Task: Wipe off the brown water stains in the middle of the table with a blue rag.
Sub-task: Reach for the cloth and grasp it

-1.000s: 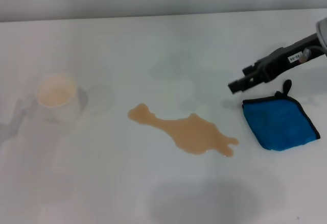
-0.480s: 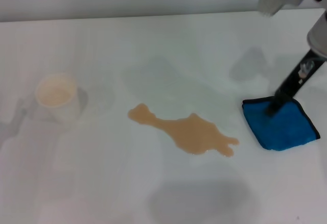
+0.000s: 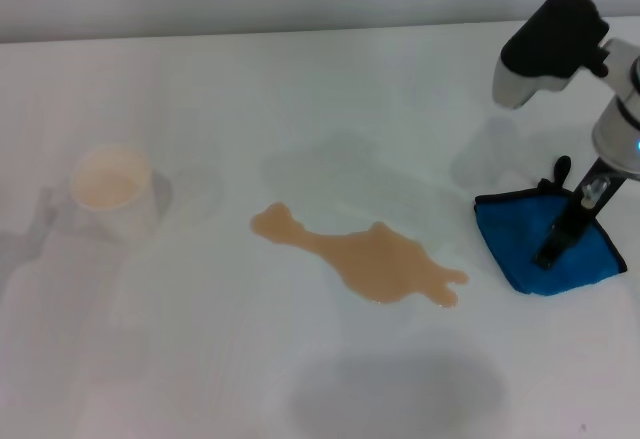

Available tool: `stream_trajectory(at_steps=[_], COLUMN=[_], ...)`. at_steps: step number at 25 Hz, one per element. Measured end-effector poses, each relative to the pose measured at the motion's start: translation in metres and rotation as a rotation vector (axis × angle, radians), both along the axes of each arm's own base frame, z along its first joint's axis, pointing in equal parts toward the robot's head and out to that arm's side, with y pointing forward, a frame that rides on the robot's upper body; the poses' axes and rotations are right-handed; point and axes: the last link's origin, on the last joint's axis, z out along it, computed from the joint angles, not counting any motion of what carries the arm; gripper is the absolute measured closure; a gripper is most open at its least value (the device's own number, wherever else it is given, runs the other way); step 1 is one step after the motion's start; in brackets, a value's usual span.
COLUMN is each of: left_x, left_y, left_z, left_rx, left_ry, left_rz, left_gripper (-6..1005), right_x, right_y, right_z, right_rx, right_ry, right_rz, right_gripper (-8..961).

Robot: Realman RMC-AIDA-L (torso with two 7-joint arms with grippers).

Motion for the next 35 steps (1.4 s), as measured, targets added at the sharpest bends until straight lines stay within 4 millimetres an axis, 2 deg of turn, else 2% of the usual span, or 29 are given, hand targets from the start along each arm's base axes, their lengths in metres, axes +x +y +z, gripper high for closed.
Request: stream_trajectory(at_steps=[11,25,35], left_x=[0.001,0.005,0.005], left_y=[0.002,0.007,0.007], left_z=[-0.002,-0.002,-0.002], left_rx=[-0.007,-0.006,-0.006], left_ry=[-0.001,-0.004,-0.003], left_rz=[0.002,-0.010,-0.011], left_gripper=[160,160,160], right_x=[0.009,0.013,0.014], right_y=[0.001,0.002,0.001], right_z=[-0.015,-0.015,-0.014], right_rx=[-0.005,-0.009,-0.015], right_ry=[-0.017,-0.036,-0.040], right_rz=[0.029,0.034,0.029], right_gripper=[115,177,381])
